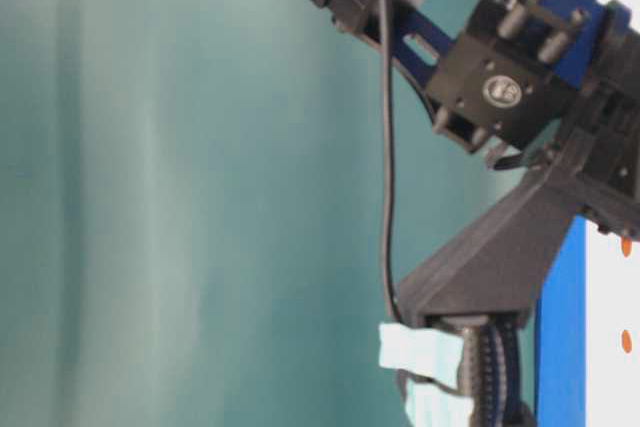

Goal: Touch the tip of the soldering iron to the mark.

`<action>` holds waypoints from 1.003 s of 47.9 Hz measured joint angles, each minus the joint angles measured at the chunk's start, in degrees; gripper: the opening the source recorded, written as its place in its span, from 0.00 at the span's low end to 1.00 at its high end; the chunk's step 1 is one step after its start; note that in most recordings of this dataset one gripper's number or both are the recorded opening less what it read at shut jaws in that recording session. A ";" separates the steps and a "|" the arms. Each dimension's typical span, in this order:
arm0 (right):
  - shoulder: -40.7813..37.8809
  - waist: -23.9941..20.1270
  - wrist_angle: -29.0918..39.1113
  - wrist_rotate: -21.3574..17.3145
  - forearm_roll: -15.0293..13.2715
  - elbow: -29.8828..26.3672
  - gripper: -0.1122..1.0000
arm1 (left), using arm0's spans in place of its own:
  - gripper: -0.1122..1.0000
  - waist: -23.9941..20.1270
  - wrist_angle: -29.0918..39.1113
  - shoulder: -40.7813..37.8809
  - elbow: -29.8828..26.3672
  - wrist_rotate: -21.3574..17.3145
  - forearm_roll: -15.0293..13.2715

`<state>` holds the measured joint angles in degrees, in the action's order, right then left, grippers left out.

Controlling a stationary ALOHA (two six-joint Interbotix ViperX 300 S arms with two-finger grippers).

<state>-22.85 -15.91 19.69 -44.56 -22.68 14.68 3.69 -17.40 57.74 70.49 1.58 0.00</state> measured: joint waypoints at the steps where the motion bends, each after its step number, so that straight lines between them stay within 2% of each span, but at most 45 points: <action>1: 0.00 0.00 0.35 0.00 -0.09 0.00 0.94 | 0.10 0.00 0.00 0.00 0.00 0.00 0.00; 6: 0.18 0.00 1.05 0.00 -0.26 0.00 0.87 | 0.10 0.00 0.00 0.00 0.09 0.00 -0.09; 17: 4.39 -0.18 3.60 0.62 -0.97 0.00 0.89 | 0.10 0.09 0.00 0.26 0.00 0.00 0.00; 33: 15.64 -1.85 11.43 0.79 -3.25 0.00 0.89 | 0.10 0.09 0.00 0.53 0.09 0.00 0.00; 48: 16.26 -0.79 12.57 0.88 -6.42 0.09 0.89 | 0.10 0.00 0.00 0.62 0.09 0.00 0.00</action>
<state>-6.59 -16.70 32.26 -43.68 -29.09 14.77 3.69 -17.40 58.36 70.58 1.58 0.00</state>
